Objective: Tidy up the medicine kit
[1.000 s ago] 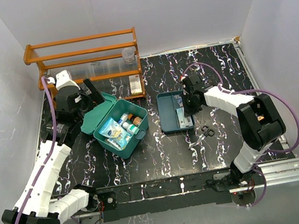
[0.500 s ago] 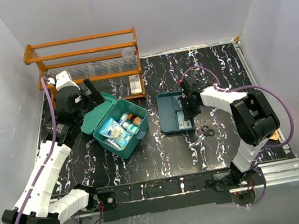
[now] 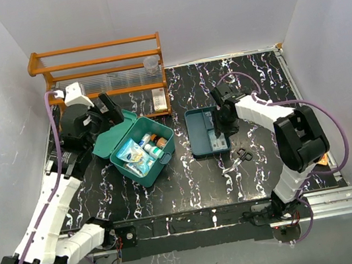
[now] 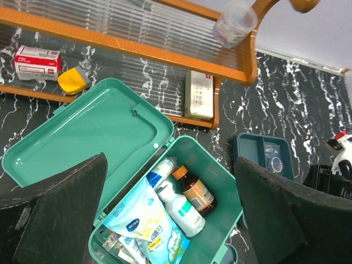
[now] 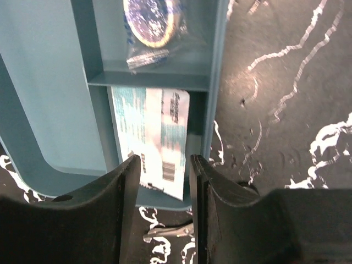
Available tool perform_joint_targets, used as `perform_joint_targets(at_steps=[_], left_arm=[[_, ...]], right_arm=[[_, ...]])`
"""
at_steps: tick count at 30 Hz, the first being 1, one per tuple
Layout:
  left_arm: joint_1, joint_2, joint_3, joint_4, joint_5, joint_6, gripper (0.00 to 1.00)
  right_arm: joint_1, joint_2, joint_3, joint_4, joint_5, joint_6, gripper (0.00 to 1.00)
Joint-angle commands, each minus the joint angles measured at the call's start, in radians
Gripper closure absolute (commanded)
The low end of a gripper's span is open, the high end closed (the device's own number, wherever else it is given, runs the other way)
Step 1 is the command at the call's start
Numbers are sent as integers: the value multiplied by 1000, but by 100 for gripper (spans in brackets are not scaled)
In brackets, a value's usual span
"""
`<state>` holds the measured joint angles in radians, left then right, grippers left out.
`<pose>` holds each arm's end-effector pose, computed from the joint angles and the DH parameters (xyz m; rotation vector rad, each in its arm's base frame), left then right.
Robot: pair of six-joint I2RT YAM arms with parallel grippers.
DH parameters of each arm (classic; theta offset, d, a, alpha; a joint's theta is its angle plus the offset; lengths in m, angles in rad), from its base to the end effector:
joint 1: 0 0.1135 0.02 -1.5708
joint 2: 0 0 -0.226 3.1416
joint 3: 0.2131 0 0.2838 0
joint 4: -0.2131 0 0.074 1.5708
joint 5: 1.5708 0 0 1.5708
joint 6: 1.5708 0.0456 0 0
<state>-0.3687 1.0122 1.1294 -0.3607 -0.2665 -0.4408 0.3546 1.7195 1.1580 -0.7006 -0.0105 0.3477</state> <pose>0.2685 -0.0909 0.3687 -0.2546 1.8002 -0.3340 0.3342 0.1243 0.1262 -0.0121 2.8506 0.1666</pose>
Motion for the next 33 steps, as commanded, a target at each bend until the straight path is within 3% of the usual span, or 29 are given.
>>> perform_joint_targets(at_steps=[1,7,11,14,16,27,33], left_arm=[[-3,-73,-15,31,49,31,1],[-3,-186,-83,10,152,0,1],[-3,-278,-117,-55,200,-38,1],[-3,-336,-129,-104,216,-47,2],[-3,-367,-139,-117,231,-45,2],[-3,-419,-123,-199,281,-85,2],[-3,-416,-139,-199,305,-111,2]], right_arm=[[5,-113,64,-66,95,86,60],[6,-254,-15,-79,169,206,61],[6,-338,-137,21,137,198,68],[6,-330,-159,80,105,160,85],[7,-299,-158,126,80,139,89],[18,-33,-77,206,73,172,85],[18,-3,-53,184,85,164,80]])
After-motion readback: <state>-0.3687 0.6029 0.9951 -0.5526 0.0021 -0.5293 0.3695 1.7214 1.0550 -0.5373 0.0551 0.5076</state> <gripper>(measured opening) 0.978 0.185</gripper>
